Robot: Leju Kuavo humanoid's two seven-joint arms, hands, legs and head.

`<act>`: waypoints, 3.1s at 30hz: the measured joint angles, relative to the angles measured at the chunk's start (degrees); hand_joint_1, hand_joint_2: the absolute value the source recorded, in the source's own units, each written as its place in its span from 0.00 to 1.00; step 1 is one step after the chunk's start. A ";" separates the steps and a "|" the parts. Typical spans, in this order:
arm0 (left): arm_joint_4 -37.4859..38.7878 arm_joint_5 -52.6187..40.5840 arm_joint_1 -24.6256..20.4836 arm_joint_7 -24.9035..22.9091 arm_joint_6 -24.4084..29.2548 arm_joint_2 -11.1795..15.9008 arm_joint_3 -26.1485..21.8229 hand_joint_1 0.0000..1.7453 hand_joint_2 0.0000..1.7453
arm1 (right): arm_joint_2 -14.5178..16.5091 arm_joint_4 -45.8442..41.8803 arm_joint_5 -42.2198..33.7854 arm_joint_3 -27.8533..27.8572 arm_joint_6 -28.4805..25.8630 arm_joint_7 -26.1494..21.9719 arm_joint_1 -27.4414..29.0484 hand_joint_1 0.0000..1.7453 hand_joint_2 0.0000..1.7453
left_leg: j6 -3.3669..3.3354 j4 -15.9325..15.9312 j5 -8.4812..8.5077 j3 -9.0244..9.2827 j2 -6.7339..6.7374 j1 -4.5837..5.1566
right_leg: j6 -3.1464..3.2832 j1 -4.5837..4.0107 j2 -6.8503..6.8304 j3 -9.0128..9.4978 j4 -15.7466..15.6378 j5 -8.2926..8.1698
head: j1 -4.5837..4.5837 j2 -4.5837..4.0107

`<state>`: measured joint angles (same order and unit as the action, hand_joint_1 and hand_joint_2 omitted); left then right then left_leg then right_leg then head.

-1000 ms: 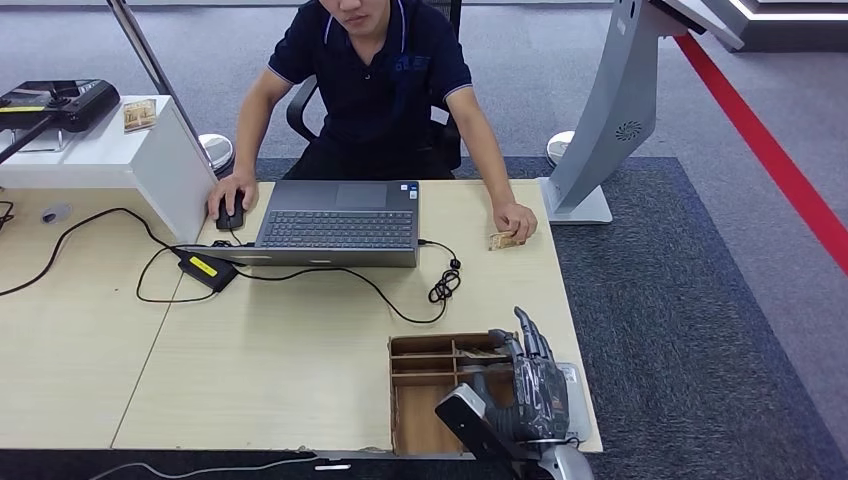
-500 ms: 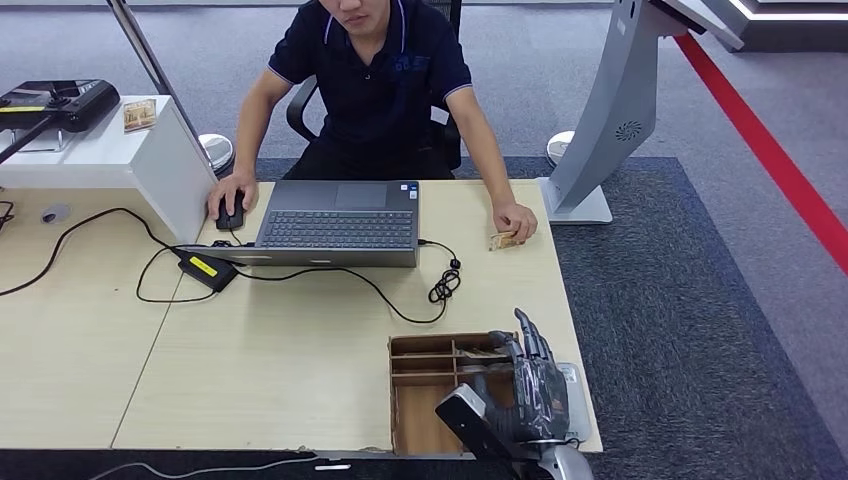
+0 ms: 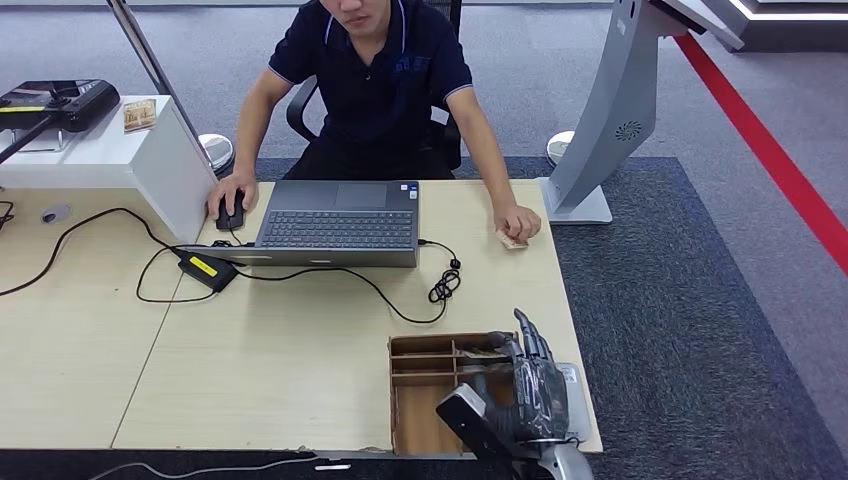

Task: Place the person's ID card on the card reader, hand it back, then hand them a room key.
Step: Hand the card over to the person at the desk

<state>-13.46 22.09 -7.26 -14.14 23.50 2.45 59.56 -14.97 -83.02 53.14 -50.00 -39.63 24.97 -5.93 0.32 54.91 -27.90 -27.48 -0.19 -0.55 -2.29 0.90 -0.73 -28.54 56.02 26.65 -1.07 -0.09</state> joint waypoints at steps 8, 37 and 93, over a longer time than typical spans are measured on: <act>0.00 -0.08 0.00 0.02 -0.02 0.00 0.00 0.00 0.00 | 0.32 0.31 -0.03 0.55 0.00 -0.47 -0.09 0.34 1.00 | 0.00 0.00 0.00 0.00 0.00 0.00 | 0.00 0.00 0.00 0.00 0.00 0.00 | 0.00 0.00; 0.00 -0.21 0.00 0.13 -0.35 0.02 0.01 0.00 0.00 | 1.28 1.93 0.02 1.99 0.00 -1.27 -0.24 0.46 1.00 | 0.00 0.00 0.00 0.00 0.00 0.00 | 0.00 0.00 0.00 0.00 0.00 0.00 | 0.00 0.00; 0.00 -0.48 0.00 0.20 -0.50 0.13 0.00 0.00 0.00 | 2.00 3.28 1.02 4.07 0.00 -3.12 -0.22 0.49 1.00 | 0.00 0.00 0.00 -0.01 0.00 0.00 | 0.00 0.00 0.00 -0.01 0.00 0.00 | 0.00 0.00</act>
<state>-13.46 21.61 -7.26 -13.94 22.99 2.58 59.56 -12.97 -79.73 54.16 -45.93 -39.63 21.85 -6.15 0.32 54.91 -27.91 -27.48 -0.19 -0.55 -2.29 0.90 -0.73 -28.55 56.02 26.65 -1.07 -0.09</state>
